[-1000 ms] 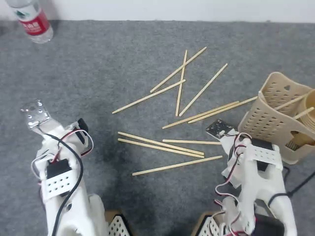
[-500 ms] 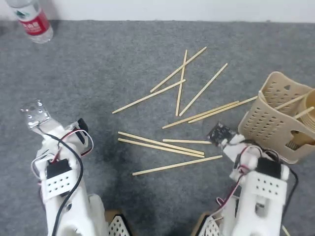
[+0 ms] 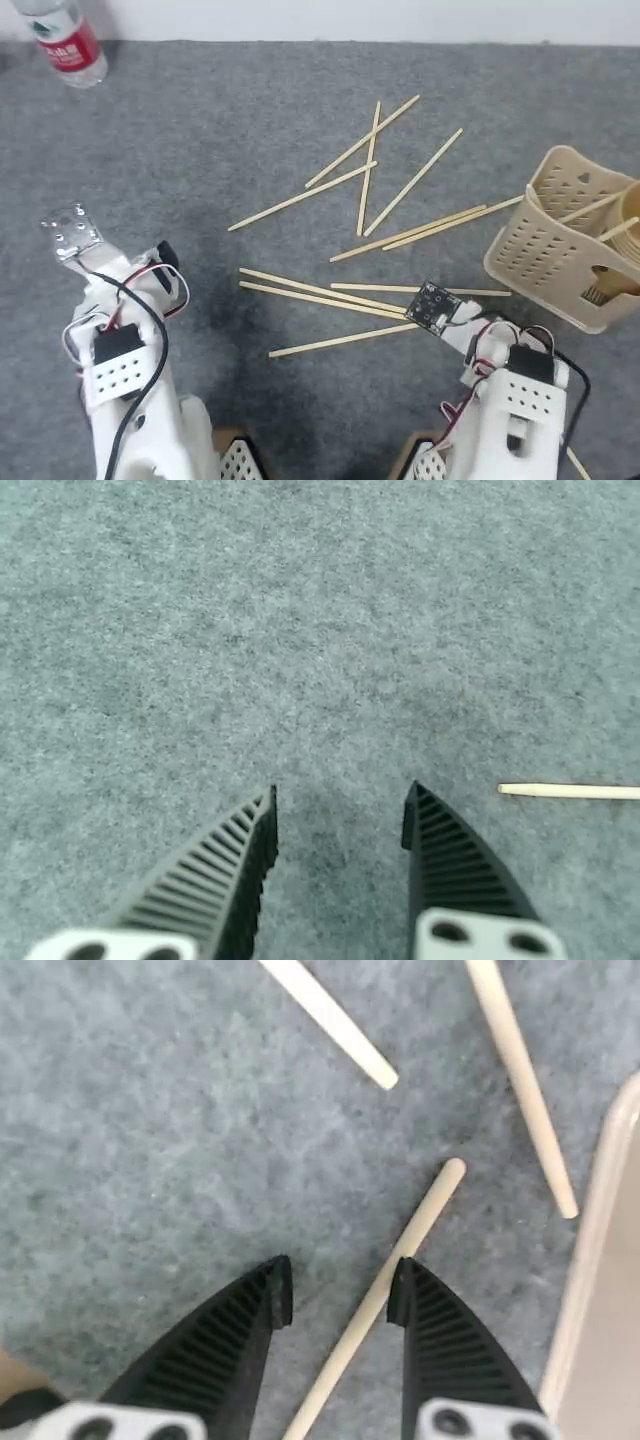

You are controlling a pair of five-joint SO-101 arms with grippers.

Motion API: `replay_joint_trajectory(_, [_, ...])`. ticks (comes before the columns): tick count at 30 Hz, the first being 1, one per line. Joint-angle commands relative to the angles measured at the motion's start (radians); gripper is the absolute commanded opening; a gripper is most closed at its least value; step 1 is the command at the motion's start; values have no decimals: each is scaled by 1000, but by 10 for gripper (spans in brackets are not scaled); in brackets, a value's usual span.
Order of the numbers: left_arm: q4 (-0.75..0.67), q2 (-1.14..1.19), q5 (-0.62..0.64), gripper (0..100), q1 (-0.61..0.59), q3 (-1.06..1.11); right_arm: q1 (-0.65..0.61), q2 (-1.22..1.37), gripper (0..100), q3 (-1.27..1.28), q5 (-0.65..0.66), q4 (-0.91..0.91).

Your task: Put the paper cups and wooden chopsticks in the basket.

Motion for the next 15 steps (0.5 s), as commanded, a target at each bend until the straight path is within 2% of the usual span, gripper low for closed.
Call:
replay_joint_trajectory(1, [-23, -11, 3, 195, 2, -7, 8, -13, 180, 12, 15, -70])
replay_joint_trajectory(5, [-25, -11, 3, 195, 2, -7, 15, -13, 180, 17, 15, -73])
replay_joint_trajectory(10, [-25, -11, 3, 195, 2, -7, 96, -13, 180, -9, 23, -82])
replay_joint_trajectory(15, [-25, -11, 3, 195, 2, -7, 117, -12, 180, 54, 114, -102])
